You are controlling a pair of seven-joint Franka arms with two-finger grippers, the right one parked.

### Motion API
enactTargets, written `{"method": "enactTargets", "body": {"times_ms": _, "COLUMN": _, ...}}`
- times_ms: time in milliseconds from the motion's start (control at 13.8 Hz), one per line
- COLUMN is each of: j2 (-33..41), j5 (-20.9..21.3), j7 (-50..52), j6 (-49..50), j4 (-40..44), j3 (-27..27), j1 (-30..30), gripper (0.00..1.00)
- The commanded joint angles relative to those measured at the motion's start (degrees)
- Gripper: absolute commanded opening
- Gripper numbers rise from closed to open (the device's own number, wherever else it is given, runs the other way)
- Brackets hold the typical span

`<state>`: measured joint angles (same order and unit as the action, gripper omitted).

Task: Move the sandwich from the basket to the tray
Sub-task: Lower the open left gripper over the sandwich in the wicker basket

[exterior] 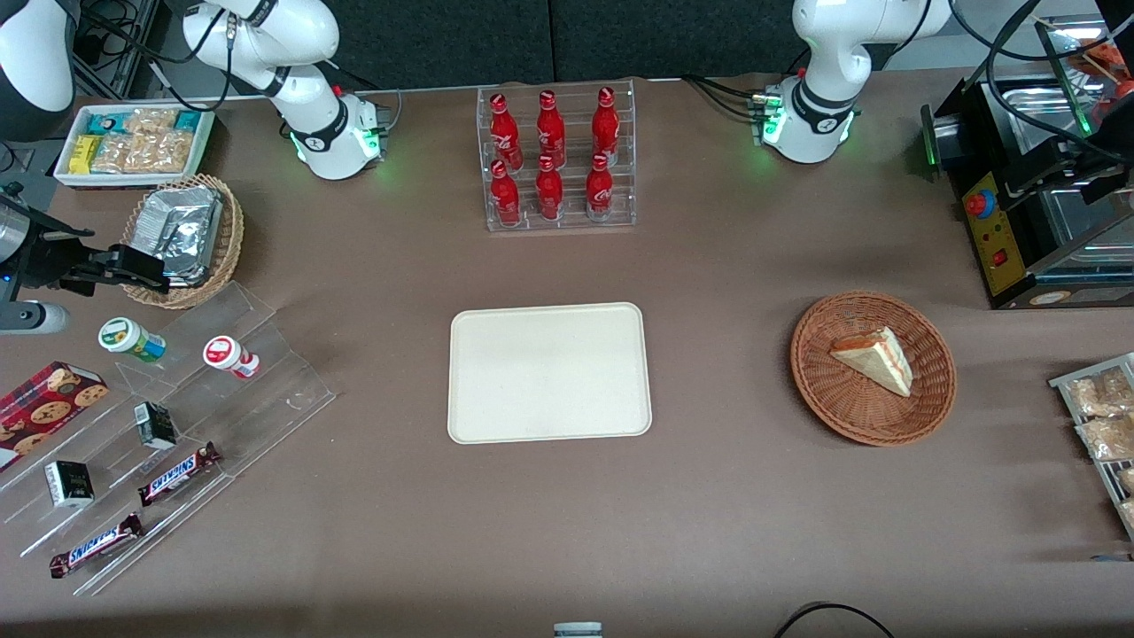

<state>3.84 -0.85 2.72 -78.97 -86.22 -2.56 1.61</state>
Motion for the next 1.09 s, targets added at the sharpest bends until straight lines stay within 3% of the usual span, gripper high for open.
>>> {"method": "enactTargets", "body": {"times_ms": 0, "j2": -0.2, "j5": 0.4, "j7": -1.0, "j6": -0.7, "j4": -0.3, "j3": 0.3, "j1": -0.4, "gripper": 1.00}}
{"method": "enactTargets", "body": {"times_ms": 289, "j2": -3.7, "j5": 2.3, "j7": 2.2, "j6": -0.9, "j4": 0.1, "j3": 0.1, "j1": 2.0, "gripper": 1.00}}
{"method": "enactTargets", "body": {"times_ms": 724, "j2": -9.2, "j5": 2.2, "j7": 24.1, "j6": -7.7, "j4": -1.8, "j3": -0.1, "j1": 1.6, "gripper": 1.00}}
{"method": "enactTargets", "body": {"times_ms": 1013, "j2": -10.6, "j5": 2.1, "j7": 37.9, "j6": -18.1, "j4": -9.0, "j3": -0.1, "j1": 1.6, "gripper": 1.00}}
